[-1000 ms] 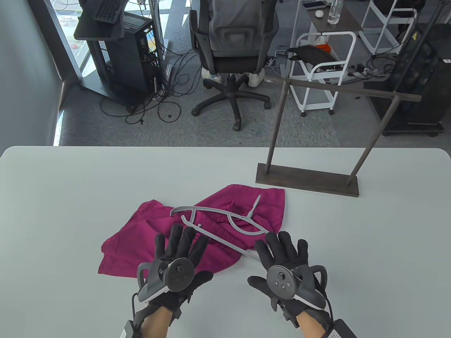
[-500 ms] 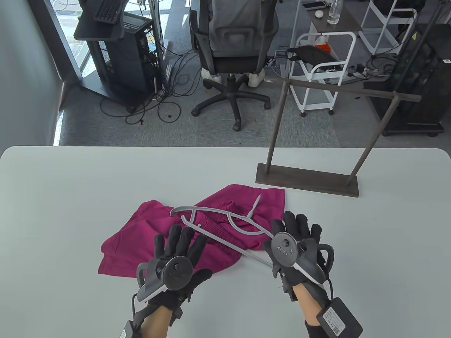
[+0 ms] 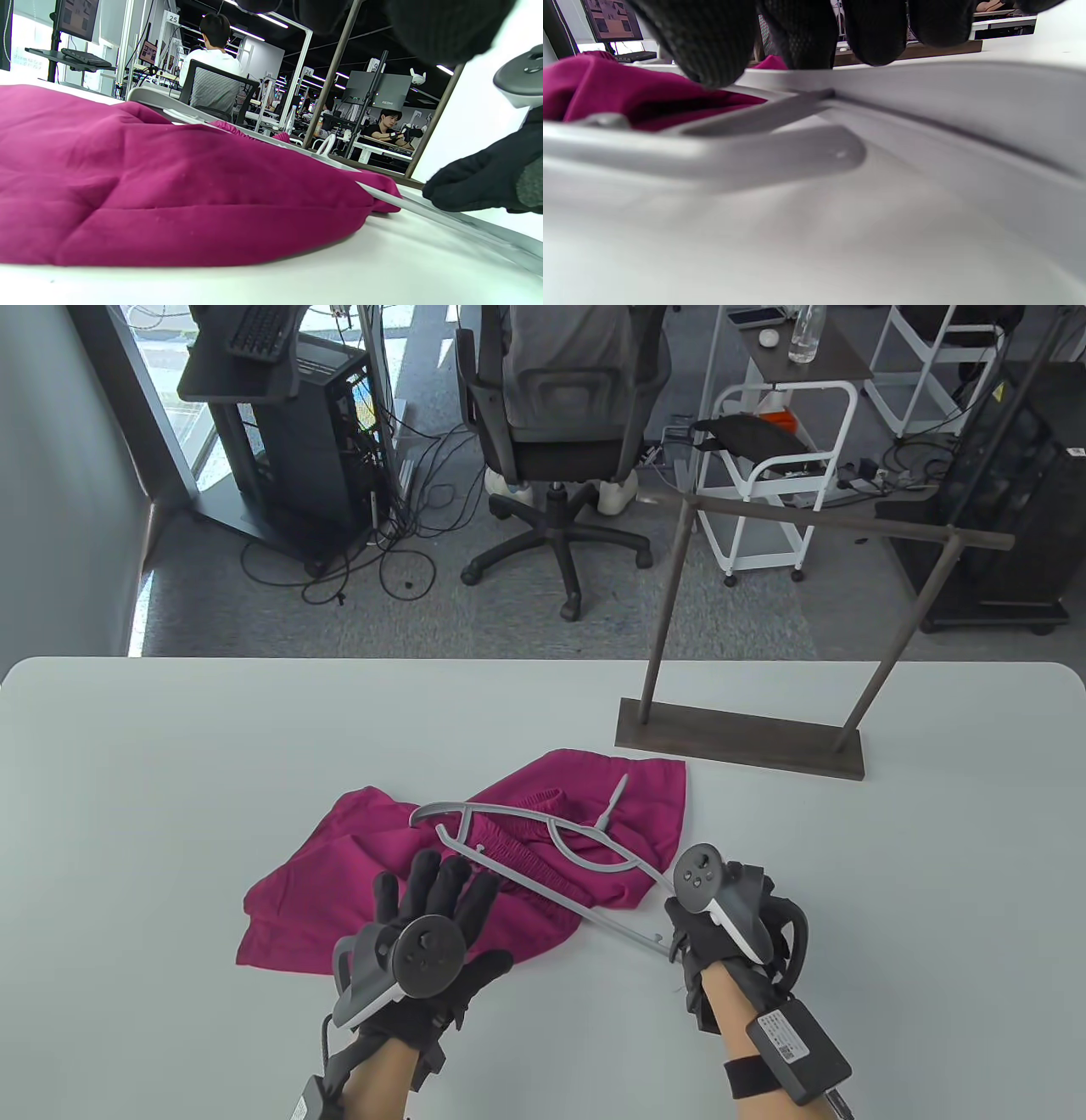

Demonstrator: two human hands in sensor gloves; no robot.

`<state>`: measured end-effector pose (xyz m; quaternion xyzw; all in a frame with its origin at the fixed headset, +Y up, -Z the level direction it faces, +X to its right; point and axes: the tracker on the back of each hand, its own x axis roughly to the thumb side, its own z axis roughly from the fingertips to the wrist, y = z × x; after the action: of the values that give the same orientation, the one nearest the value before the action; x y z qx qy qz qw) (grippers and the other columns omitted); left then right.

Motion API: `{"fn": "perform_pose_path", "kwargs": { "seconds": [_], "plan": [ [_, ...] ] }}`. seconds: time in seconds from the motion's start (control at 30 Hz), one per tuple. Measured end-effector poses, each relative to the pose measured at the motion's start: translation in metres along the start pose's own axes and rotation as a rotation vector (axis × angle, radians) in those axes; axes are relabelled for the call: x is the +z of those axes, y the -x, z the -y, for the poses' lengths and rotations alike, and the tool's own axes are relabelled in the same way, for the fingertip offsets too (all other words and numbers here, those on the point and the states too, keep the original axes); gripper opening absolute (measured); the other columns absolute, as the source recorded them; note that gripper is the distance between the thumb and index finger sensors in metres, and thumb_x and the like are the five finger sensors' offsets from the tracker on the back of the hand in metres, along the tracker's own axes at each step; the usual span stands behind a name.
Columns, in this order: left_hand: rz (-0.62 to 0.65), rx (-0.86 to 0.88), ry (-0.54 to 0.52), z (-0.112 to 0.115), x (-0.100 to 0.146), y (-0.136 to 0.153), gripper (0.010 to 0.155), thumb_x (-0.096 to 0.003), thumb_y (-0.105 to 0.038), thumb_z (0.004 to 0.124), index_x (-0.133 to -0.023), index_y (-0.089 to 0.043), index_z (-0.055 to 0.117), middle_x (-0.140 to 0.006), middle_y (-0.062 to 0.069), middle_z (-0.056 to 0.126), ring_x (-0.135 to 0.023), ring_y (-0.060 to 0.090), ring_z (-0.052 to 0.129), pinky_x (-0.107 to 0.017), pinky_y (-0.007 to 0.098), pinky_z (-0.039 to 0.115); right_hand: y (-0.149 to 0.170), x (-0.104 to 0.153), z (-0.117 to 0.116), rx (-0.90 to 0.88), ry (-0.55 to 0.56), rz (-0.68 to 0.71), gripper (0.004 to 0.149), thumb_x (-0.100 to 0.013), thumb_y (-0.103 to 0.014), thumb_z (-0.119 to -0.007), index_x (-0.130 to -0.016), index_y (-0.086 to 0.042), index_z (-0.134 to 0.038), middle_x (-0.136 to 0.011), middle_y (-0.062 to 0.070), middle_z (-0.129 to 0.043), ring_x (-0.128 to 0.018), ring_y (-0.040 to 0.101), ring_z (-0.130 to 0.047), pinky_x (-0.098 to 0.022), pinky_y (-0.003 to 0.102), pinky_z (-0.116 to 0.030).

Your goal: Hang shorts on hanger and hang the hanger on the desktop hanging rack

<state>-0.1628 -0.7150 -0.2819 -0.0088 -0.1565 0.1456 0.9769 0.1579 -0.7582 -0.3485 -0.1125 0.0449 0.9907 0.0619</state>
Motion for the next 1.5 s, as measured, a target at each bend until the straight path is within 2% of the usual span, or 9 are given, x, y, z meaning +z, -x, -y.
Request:
{"fn": "perform_pose_path", "kwargs": {
  "seconds": [0.13,0.3,0.5,0.7,1.0,1.1,1.27,1.4,1.5],
  "plan": [
    [-0.040,-0.010,-0.013,-0.001,0.000,0.000,0.088,-0.0367,-0.065,0.075,-0.112,-0.030,0.044,-0.119,0.006,0.030,-0.114,0.035,0.017,-0.072,0.068,0.013,-0.007,-0.002,-0.010,0.054,-0.002,-0.035,0.059,-0.044,-0.043,-0.084,-0.092,-0.009,-0.082,-0.103,0.028,-0.066,-0.087,0.060,-0.064,-0.055,0.081,-0.056],
    [-0.092,-0.003,-0.050,-0.003,0.000,0.004,0.088,-0.0371,-0.064,0.075,-0.112,-0.029,0.045,-0.118,0.007,0.031,-0.113,0.035,0.018,-0.072,0.068,0.013,-0.005,-0.003,-0.010,0.083,0.037,-0.039,0.048,-0.044,-0.039,-0.085,-0.085,-0.014,-0.088,-0.101,0.020,-0.073,-0.087,0.053,-0.071,-0.058,0.075,-0.063],
    [-0.134,0.028,-0.063,-0.003,0.001,0.015,0.087,-0.0376,-0.063,0.075,-0.111,-0.028,0.045,-0.118,0.007,0.031,-0.113,0.036,0.018,-0.072,0.068,0.014,0.010,0.000,0.009,-0.136,0.117,-0.050,0.047,-0.043,-0.035,-0.083,-0.086,-0.016,-0.082,-0.100,0.017,-0.074,-0.086,0.050,-0.075,-0.056,0.074,-0.069],
    [-0.140,0.017,-0.052,0.000,0.001,0.018,0.087,-0.0377,-0.063,0.075,-0.111,-0.028,0.045,-0.118,0.008,0.032,-0.112,0.036,0.023,-0.072,0.068,0.016,0.026,0.008,0.032,-0.435,0.147,0.032,0.047,-0.041,-0.034,-0.083,-0.086,-0.018,-0.079,-0.102,0.014,-0.073,-0.088,0.047,-0.076,-0.058,0.074,-0.071],
    [-0.108,-0.003,-0.101,-0.005,0.002,0.013,0.082,-0.0383,-0.059,0.078,-0.109,-0.027,0.053,-0.115,0.008,0.041,-0.111,0.036,0.033,-0.074,0.067,0.021,0.046,0.039,0.070,-0.651,0.256,0.152,0.049,-0.040,-0.034,-0.087,-0.086,-0.020,-0.078,-0.102,0.012,-0.073,-0.088,0.046,-0.076,-0.061,0.074,-0.065],
    [-0.103,-0.060,-0.023,-0.004,-0.011,-0.004,0.076,-0.0393,-0.058,0.079,-0.107,-0.036,0.053,-0.112,0.007,0.043,-0.109,0.035,0.039,-0.075,0.066,0.022,0.054,0.047,0.081,-0.699,0.316,0.139,0.049,-0.040,-0.034,-0.088,-0.086,-0.020,-0.077,-0.102,0.013,-0.072,-0.088,0.046,-0.076,-0.061,0.074,-0.064],
    [-0.045,-0.193,0.027,0.006,-0.047,-0.047,0.072,-0.0387,-0.055,0.081,-0.104,-0.035,0.057,-0.103,0.007,0.059,-0.100,0.035,0.058,-0.076,0.063,0.034,0.060,0.053,0.088,-0.721,0.363,0.112,0.049,-0.041,-0.034,-0.087,-0.086,-0.019,-0.076,-0.101,0.013,-0.071,-0.087,0.046,-0.076,-0.060,0.074,-0.065],
    [-0.027,-0.266,0.077,0.027,-0.076,-0.078,0.071,-0.0374,-0.054,0.082,-0.101,-0.032,0.061,-0.097,0.007,0.072,-0.091,0.035,0.073,-0.074,0.061,0.046,0.065,0.051,0.086,-0.721,0.360,0.094,0.049,-0.041,-0.034,-0.087,-0.086,-0.019,-0.077,-0.101,0.014,-0.072,-0.087,0.046,-0.076,-0.060,0.074,-0.065],
    [-0.054,-0.311,0.188,0.048,-0.095,-0.094,0.071,-0.0382,-0.055,0.080,-0.104,-0.036,0.059,-0.099,0.009,0.072,-0.092,0.037,0.073,-0.074,0.061,0.046,0.069,0.049,0.084,-0.743,0.348,0.076,0.049,-0.041,-0.034,-0.087,-0.086,-0.019,-0.077,-0.101,0.014,-0.072,-0.087,0.047,-0.076,-0.060,0.074,-0.065]
  ]
}}
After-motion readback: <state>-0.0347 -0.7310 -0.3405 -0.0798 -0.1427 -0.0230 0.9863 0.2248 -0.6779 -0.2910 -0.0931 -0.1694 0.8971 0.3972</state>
